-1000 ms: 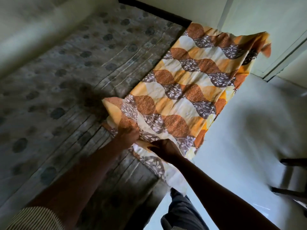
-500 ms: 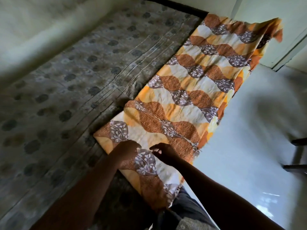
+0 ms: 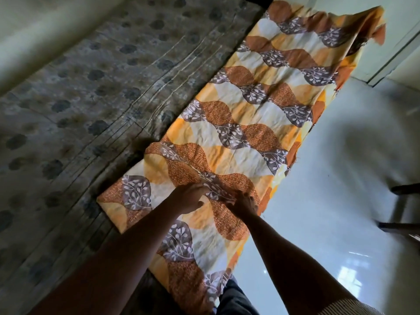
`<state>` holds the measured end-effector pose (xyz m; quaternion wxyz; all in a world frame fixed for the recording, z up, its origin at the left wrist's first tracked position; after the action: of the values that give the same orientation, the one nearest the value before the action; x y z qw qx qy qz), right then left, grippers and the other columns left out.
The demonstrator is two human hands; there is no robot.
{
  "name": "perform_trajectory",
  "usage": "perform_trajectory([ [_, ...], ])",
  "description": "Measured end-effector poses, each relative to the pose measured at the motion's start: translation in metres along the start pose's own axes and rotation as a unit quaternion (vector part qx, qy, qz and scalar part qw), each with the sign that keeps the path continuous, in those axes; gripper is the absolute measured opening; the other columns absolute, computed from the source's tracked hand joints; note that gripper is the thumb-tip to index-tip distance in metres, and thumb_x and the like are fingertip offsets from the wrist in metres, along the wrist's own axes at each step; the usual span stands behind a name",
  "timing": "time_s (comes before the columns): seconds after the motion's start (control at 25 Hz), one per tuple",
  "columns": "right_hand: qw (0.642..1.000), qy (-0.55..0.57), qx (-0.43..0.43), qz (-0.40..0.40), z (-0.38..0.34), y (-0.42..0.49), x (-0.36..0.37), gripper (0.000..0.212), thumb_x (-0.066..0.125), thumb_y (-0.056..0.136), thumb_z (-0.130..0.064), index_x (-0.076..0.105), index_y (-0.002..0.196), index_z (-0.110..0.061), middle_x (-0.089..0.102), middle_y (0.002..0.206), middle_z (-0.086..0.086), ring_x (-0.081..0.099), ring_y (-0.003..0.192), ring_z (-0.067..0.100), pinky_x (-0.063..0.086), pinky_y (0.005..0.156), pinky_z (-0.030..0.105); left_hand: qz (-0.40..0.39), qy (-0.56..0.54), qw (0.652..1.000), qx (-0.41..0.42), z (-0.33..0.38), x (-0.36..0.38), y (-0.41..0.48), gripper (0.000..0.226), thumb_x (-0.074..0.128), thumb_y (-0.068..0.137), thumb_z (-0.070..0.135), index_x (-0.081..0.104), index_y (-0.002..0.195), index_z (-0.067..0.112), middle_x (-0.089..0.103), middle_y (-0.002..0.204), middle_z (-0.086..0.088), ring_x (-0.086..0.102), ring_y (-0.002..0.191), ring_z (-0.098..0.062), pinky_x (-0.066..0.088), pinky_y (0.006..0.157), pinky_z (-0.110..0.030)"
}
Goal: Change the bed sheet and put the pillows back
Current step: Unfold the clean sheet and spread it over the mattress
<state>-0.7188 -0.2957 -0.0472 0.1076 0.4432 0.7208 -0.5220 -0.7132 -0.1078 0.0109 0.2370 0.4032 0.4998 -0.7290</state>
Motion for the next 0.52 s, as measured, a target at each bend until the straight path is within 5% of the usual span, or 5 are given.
perform_trajectory([
  [0.12,0.998,0.023,-0.06,0.006,-0.009,-0.007,0.004,0.038,0.055,0.09,-0.045,0.064,0.114,-0.018,0.066,0.104,0.01,0.062,0.094,0.025,0.039,0.067,0.024,0.067,0.036,0.996,0.038,-0.005,0.007,0.005,0.063,0.055,0.084,0.011,0.034,0.143,0.019,0.036,0.147,-0.009,0.038,0.133,-0.027,0.042,0.101,-0.043],
  [0.24,0.976,0.035,-0.208,0.056,-0.026,-0.032,0.004,0.029,0.066,0.084,-0.037,0.073,0.089,-0.009,0.062,0.08,0.01,0.06,0.072,0.024,0.033,0.058,0.025,0.122,0.106,0.98,0.118,-0.002,-0.003,0.009,0.07,0.063,0.07,-0.004,0.051,0.132,0.026,0.05,0.138,-0.008,0.05,0.124,-0.031,0.049,0.089,-0.047],
  [0.36,0.96,0.02,-0.277,0.046,-0.034,-0.053,0.01,0.051,0.051,0.078,-0.059,0.076,0.083,-0.014,0.07,0.075,0.013,0.067,0.068,0.023,0.04,0.054,0.028,0.066,0.286,0.942,0.162,0.004,-0.022,0.005,0.035,0.042,0.096,0.015,0.052,0.129,0.014,0.044,0.142,-0.007,0.036,0.134,-0.026,0.036,0.099,-0.023],
  [0.44,0.962,-0.032,-0.267,0.033,-0.04,-0.067,0.018,0.053,0.046,0.079,-0.063,0.075,0.094,-0.022,0.072,0.085,0.012,0.068,0.08,0.021,0.037,0.056,0.025,0.049,0.289,0.936,0.192,-0.013,-0.019,-0.005,0.027,0.04,0.094,0.02,0.067,0.095,0.019,0.062,0.104,-0.005,0.055,0.105,-0.022,0.03,0.063,-0.01],
  [0.52,0.968,-0.054,-0.245,0.008,-0.043,-0.084,0.035,0.035,0.059,0.084,-0.049,0.074,0.102,-0.023,0.074,0.092,0.006,0.068,0.082,0.02,0.041,0.06,0.025,0.054,0.262,0.954,0.135,-0.032,-0.013,-0.037,0.038,0.042,0.083,0.014,0.061,0.054,0.032,0.055,0.066,0.008,0.057,0.066,-0.015,0.034,0.051,-0.011],
])
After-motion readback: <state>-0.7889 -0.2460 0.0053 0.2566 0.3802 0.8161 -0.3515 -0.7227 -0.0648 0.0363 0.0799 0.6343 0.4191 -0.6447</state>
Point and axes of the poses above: each hand's wrist, its own y-axis towards the middle knuckle, its own x-axis out of the palm, z = x × y, the point moved 1 cm from there along y, towards the middle knuckle
